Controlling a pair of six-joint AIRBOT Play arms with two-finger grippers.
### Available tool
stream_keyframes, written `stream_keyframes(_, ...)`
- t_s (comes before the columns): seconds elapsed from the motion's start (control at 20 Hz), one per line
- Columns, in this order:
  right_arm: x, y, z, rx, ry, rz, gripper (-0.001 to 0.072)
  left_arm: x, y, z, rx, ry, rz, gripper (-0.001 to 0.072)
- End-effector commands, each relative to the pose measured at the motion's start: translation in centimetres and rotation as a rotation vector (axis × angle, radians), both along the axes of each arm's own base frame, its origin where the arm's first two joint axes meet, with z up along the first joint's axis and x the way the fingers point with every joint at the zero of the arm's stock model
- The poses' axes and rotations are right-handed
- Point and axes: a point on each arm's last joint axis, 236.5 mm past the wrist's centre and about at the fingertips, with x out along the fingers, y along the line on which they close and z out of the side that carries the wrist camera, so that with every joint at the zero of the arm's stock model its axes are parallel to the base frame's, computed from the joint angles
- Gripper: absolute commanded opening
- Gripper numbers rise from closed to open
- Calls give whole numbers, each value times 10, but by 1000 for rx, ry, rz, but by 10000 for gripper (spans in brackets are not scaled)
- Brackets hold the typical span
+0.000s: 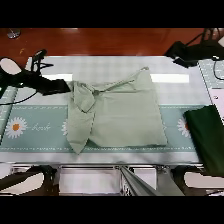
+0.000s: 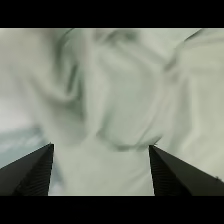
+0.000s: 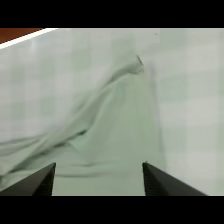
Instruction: Fold the shirts.
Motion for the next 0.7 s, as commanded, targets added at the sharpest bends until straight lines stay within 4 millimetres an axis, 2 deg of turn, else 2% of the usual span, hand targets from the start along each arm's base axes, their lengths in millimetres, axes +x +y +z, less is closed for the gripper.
stream_keyframes(0.0,-93,-78,-34,-136,303,-5,623,-83,43,-22,104,269,49,699)
stream_keyframes(0.05,-122,-86,-48,-129,351,-40,623,-104,28,-31,29,289,69,699)
stream_keyframes(0.1,-145,-82,-62,-91,355,-75,623,-126,5,-39,-65,303,71,699)
stream_keyframes(0.2,-183,-51,-88,6,328,-80,623,-169,-33,-49,-218,352,45,698)
stream_keyframes(0.3,-213,-17,-104,98,311,-54,623,-209,-53,-64,-276,422,10,698)
stream_keyframes(0.35,-225,-3,-110,139,315,-37,623,-223,-56,-71,-273,457,-2,698)
stream_keyframes(0.4,-235,4,-116,158,326,-25,623,-233,-58,-78,-271,486,-8,698)
stream_keyframes(0.5,-251,11,-127,172,374,-7,623,-241,-59,-84,-265,505,-9,698)
stream_keyframes(0.65,-258,14,-129,180,394,12,622,-241,-63,-87,-285,504,8,699)
